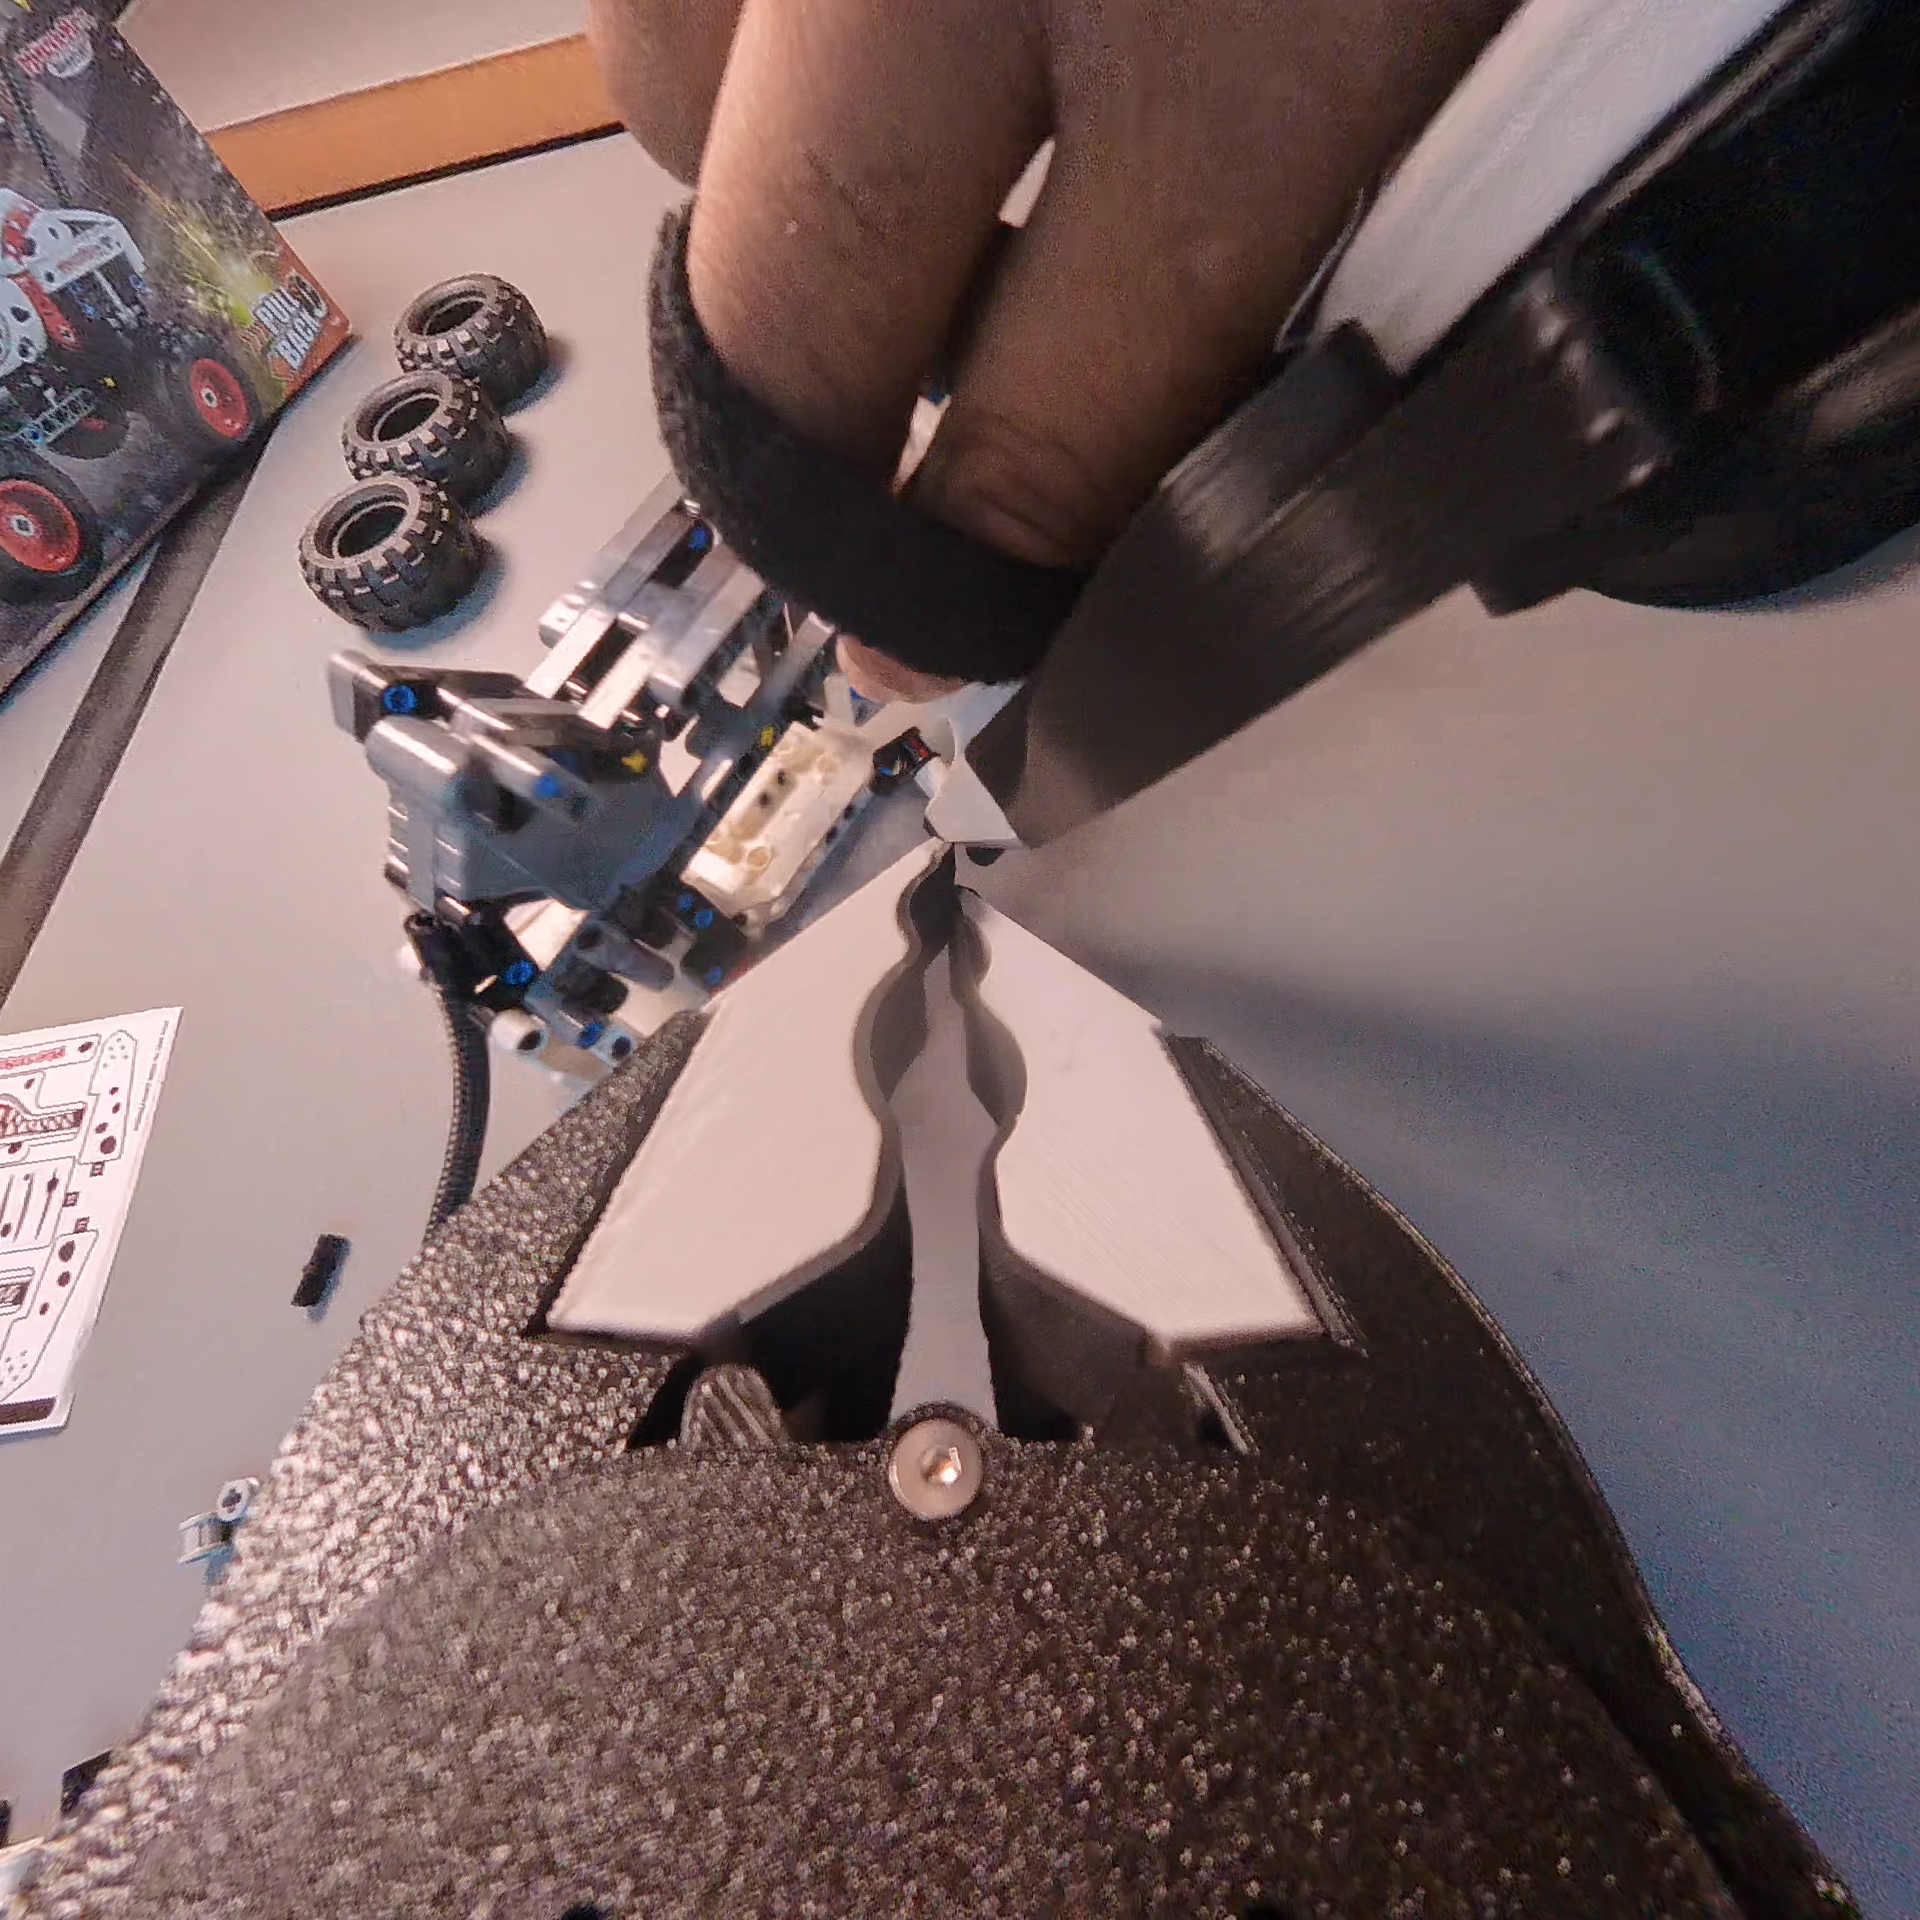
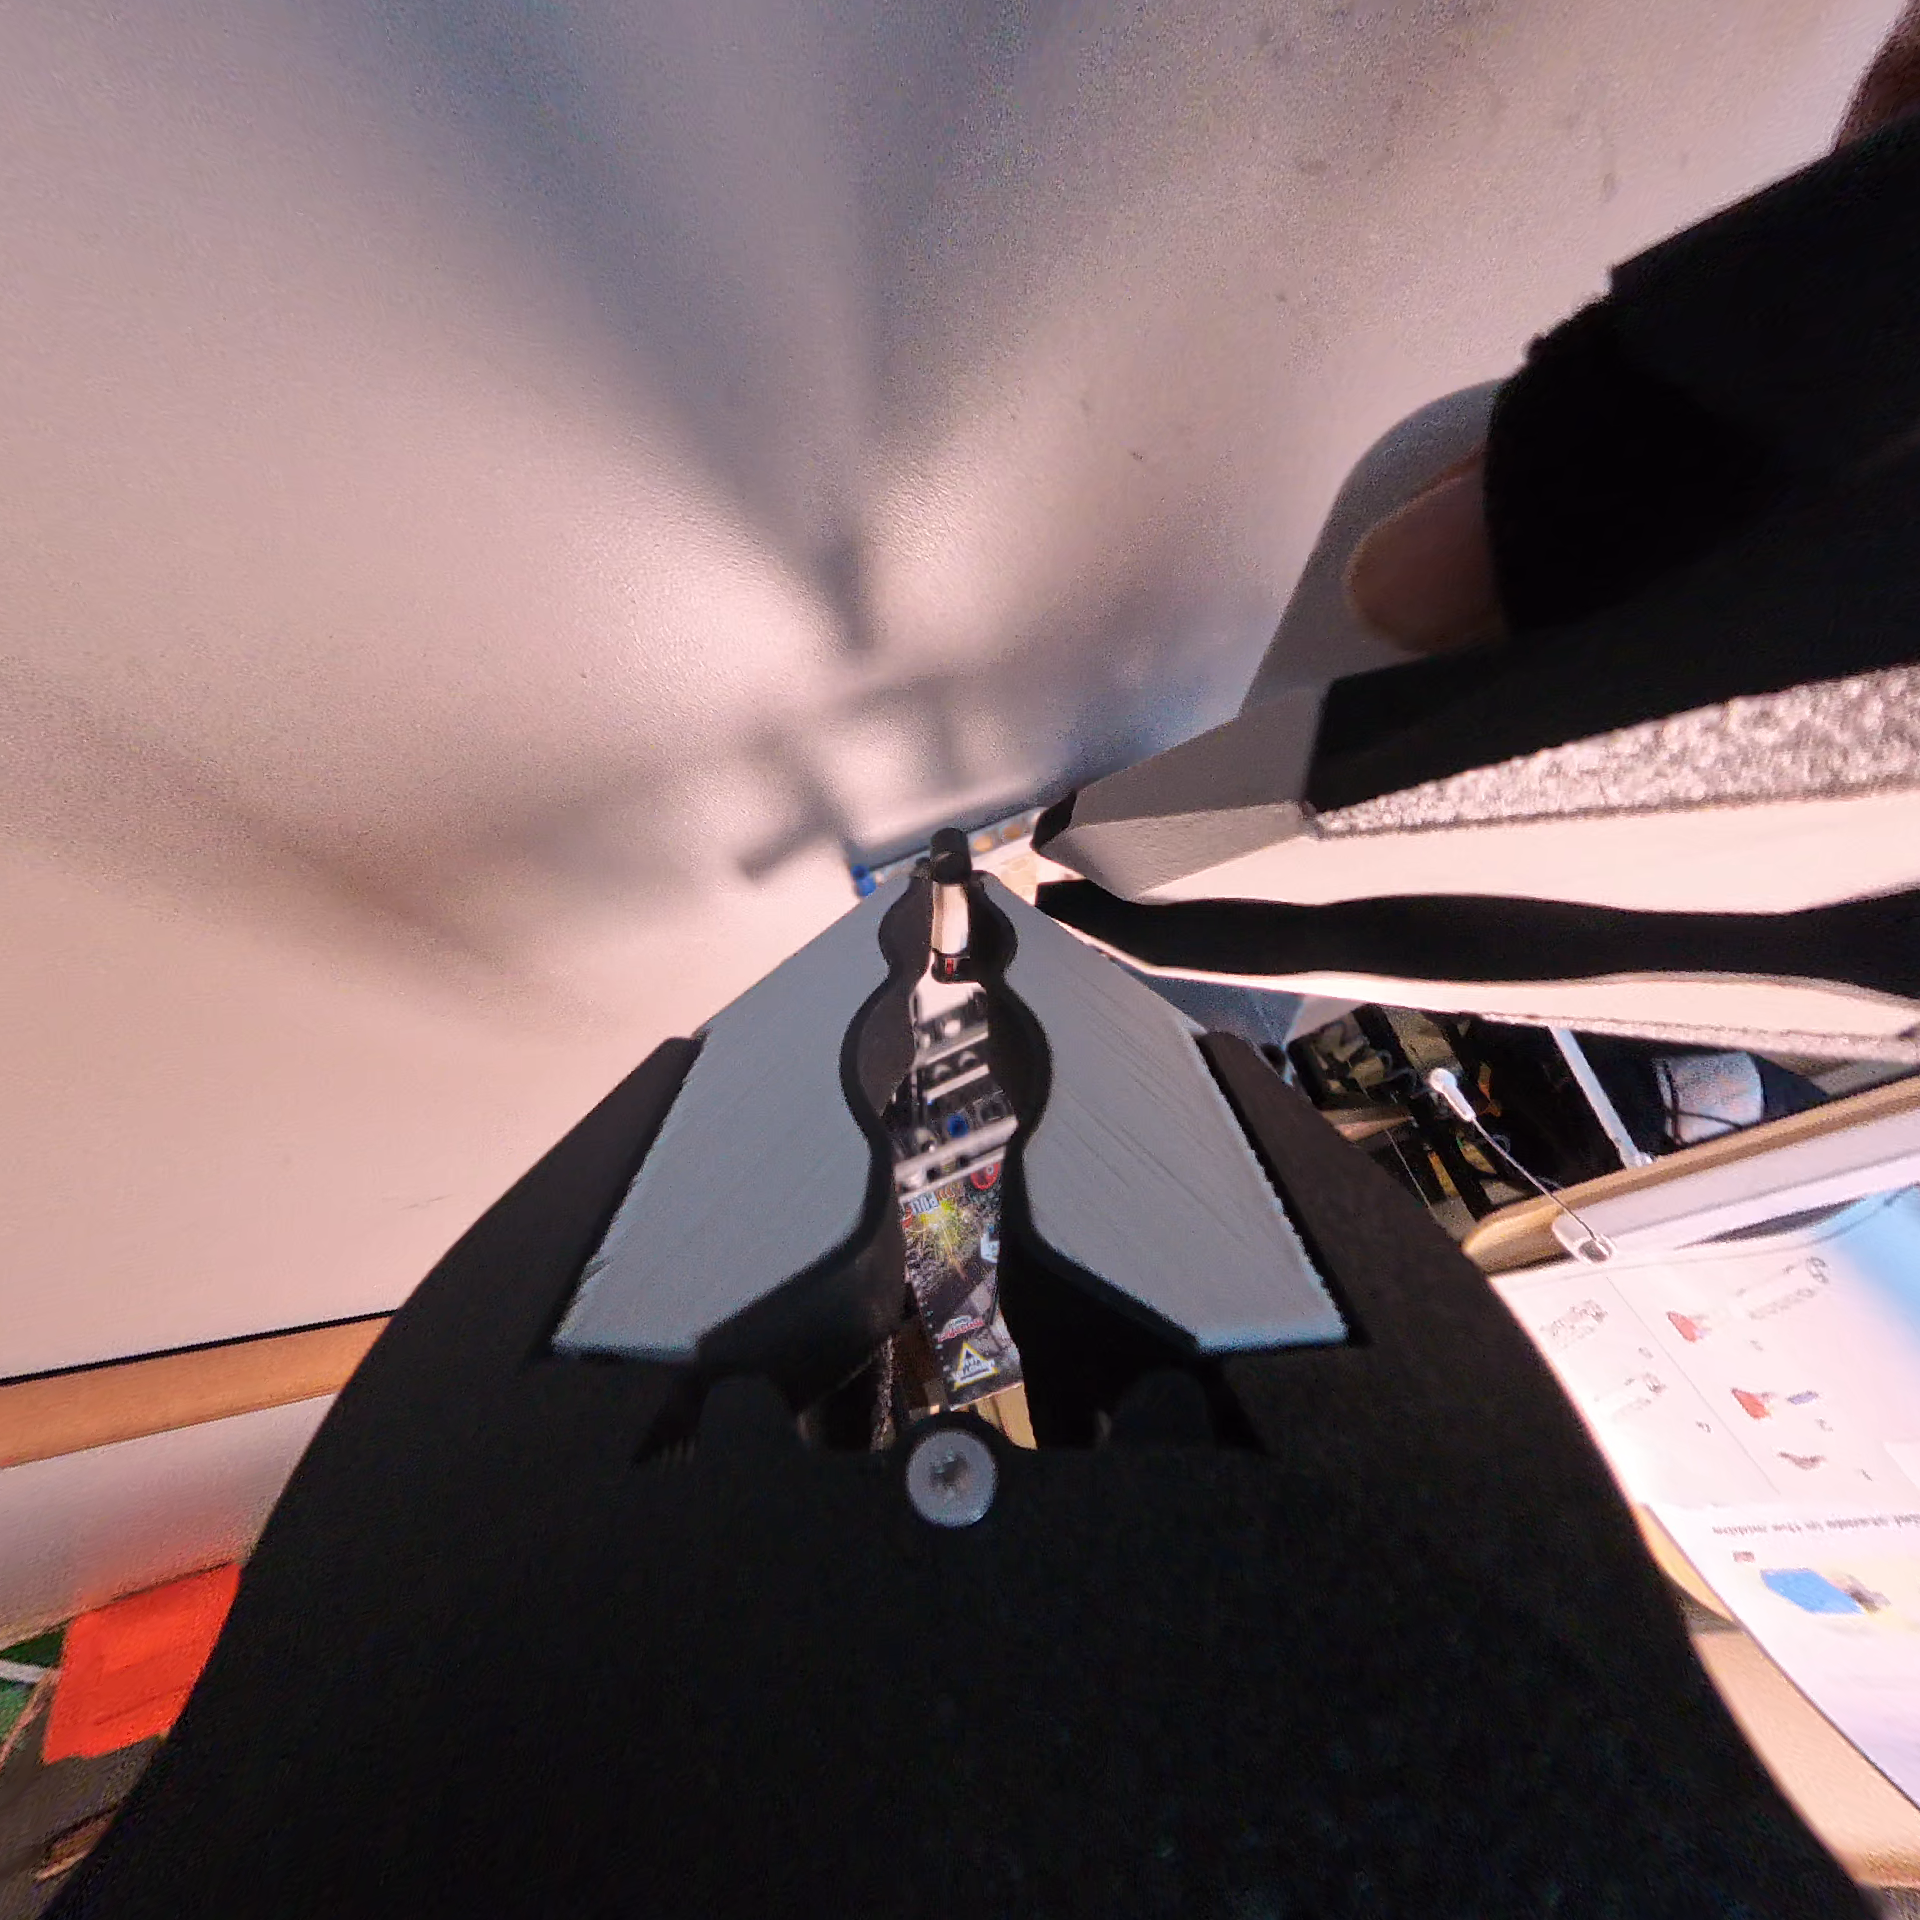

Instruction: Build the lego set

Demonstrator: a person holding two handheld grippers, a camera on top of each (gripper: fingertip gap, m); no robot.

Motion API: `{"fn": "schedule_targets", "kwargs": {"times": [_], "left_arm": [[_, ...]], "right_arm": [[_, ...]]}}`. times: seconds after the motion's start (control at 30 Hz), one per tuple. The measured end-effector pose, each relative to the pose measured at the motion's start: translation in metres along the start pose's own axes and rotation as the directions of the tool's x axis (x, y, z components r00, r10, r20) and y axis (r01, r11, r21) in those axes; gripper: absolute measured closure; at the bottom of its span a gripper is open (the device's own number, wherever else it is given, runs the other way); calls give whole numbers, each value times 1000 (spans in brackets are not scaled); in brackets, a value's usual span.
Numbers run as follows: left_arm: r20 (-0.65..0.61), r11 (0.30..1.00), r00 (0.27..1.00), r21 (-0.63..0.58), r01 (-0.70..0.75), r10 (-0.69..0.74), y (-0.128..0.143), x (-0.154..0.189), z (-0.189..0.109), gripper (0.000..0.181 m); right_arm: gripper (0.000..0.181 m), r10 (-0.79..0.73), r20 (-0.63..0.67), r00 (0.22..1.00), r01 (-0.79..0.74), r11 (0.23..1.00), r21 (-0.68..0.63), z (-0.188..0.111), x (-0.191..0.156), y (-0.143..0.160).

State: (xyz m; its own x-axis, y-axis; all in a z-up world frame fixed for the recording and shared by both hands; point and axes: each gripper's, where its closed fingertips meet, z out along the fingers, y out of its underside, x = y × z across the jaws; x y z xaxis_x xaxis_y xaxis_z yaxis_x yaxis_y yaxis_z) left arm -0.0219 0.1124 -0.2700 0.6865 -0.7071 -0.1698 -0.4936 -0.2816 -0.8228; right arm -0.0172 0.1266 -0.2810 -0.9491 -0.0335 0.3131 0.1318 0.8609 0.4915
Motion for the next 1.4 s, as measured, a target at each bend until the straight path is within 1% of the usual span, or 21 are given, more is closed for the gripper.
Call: {"fn": "schedule_targets", "kwargs": {"times": [0.1, 0.23, 0.3, 0.37, 0.43, 0.53, 0.63, 0.7, 0.73, 0.77, 0.8, 0.87, 0.93, 0.97, 1.0, 1.03, 1.07, 1.1, 1.2, 1.3, 1.4], "left_arm": [[39, 1000, 999, 25, -1, 0, -3, -8, -3, 181], [46, 998, 999, 51, 27, -29, 1, -15, -10, 177], [53, 997, 998, 70, 34, -38, 0, -19, -13, 169], [51, 996, 998, 87, 35, -39, 0, -20, -15, 162], [63, 996, 998, 83, 19, -25, 5, -22, -14, 155], [66, 997, 997, 74, 28, -33, 13, -24, -12, 145], [74, 995, 996, 83, 47, -53, 14, -27, -12, 137], [89, 995, 995, 91, 40, -48, 12, -28, -13, 134], [97, 995, 994, 92, 35, -44, 12, -27, -14, 134], [107, 995, 993, 95, 28, -38, 11, -27, -15, 134], [117, 995, 993, 93, 20, -31, 10, -26, -16, 134], [127, 997, 992, 80, 6, -16, 10, -24, -14, 134], [135, 999, 991, 51, -17, 10, 14, -22, -11, 135], [136, 999, 990, 30, -31, 27, 18, -20, -9, 135], [138, 999, 989, 8, -50, 49, 22, -18, -8, 136], [141, 997, 987, -15, -74, 76, 26, -15, -8, 137], [143, 994, 984, -38, -99, 104, 30, -13, -8, 137], [138, 991, 982, -55, -119, 126, 34, -9, -7, 138], [116, 982, 978, -87, -167, 176, 40, 0, -5, 137], [77, 978, 977, -79, -195, 201, 38, 10, -3, 138], [64, 973, 974, -93, -210, 217, 40, 15, -3, 141]], "right_arm": [[176, 56, -11, 998, -56, 998, 25, -3, 1, 2], [176, 209, -49, 977, -205, 975, 83, -16, 4, 10], [175, 321, -71, 944, -310, 941, 134, -24, 6, 17], [175, 451, -90, 888, -428, 882, 199, -32, 8, 28], [175, 594, -99, 799, -552, 788, 274, -41, 10, 41], [175, 787, -87, 611, -714, 595, 369, -45, 8, 67], [175, 919, 46, 391, -833, 332, 442, -35, 4, 86], [174, 953, 149, 262, -872, 168, 460, -26, 5, 101], [174, 956, 185, 226, -880, 119, 460, -20, 6, 110], [175, 957, 203, 206, -893, 99, 440, -9, 5, 121], [174, 955, 217, 202, -907, 99, 410, 5, 4, 130], [174, 921, 294, 254, -911, 126, 392, 31, 6, 129], [174, 840, 433, 327, -907, 149, 395, 48, 10, 107], [174, 793, 487, 365, -897, 160, 413, 50, 12, 96], [175, 741, 546, 391, -893, 162, 421, 51, 13, 85], [175, 690, 606, 395, -895, 140, 424, 49, 15, 77], [175, 623, 679, 389, -898, 92, 430, 42, 16, 67], [175, 566, 732, 379, -906, 64, 419, 38, 15, 57], [175, 502, 753, 425, -896, 118, 427, 39, 4, 29], [175, 443, 778, 445, -882, 66, 466, 26, 6, -1], [175, 403, 784, 473, -858, 7, 514, 10, 8, -19]]}}
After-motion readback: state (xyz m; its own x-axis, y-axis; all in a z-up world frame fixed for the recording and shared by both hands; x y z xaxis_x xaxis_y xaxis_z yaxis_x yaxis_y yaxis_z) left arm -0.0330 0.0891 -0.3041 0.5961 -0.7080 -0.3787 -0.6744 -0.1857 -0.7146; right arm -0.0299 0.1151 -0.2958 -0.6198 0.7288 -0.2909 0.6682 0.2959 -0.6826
